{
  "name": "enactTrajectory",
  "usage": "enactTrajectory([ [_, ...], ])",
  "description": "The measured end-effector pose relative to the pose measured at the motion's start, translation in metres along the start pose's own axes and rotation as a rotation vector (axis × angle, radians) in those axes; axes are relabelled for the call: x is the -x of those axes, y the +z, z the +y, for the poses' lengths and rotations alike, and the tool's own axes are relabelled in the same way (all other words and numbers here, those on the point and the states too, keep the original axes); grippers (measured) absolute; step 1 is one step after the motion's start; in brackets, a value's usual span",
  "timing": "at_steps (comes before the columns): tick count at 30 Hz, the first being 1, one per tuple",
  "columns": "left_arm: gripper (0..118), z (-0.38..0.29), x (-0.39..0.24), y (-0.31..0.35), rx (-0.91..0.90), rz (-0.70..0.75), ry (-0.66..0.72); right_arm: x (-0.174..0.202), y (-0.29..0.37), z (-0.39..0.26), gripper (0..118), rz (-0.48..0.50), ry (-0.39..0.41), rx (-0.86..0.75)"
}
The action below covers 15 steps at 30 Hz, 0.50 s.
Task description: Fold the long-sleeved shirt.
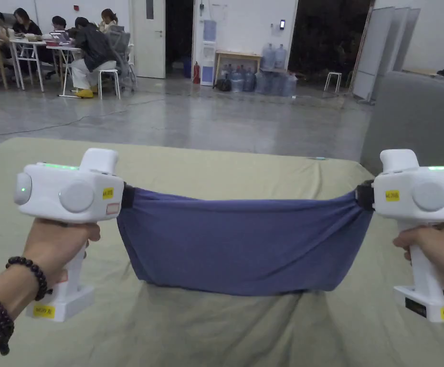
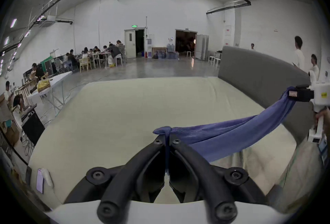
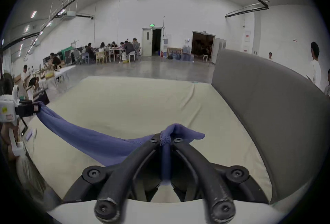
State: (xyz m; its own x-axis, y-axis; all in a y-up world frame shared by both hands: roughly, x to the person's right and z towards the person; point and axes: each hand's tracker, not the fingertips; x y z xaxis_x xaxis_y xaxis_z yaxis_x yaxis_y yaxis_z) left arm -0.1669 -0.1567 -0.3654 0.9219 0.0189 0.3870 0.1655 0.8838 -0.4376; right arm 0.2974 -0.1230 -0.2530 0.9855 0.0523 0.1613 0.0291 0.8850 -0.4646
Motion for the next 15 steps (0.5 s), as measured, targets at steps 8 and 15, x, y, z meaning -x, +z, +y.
enactTrajectory([
  [8, 0, -0.13, -0.027, 0.052, 0.139, -0.033, -0.06, 0.005, 0.047, -0.134, 4, 0.056, 0.077, 0.226],
  [15, 0, -0.209, -0.016, 0.035, 0.442, -0.069, 0.024, 0.002, 0.02, -0.217, 4, 0.162, 0.13, 0.59],
])
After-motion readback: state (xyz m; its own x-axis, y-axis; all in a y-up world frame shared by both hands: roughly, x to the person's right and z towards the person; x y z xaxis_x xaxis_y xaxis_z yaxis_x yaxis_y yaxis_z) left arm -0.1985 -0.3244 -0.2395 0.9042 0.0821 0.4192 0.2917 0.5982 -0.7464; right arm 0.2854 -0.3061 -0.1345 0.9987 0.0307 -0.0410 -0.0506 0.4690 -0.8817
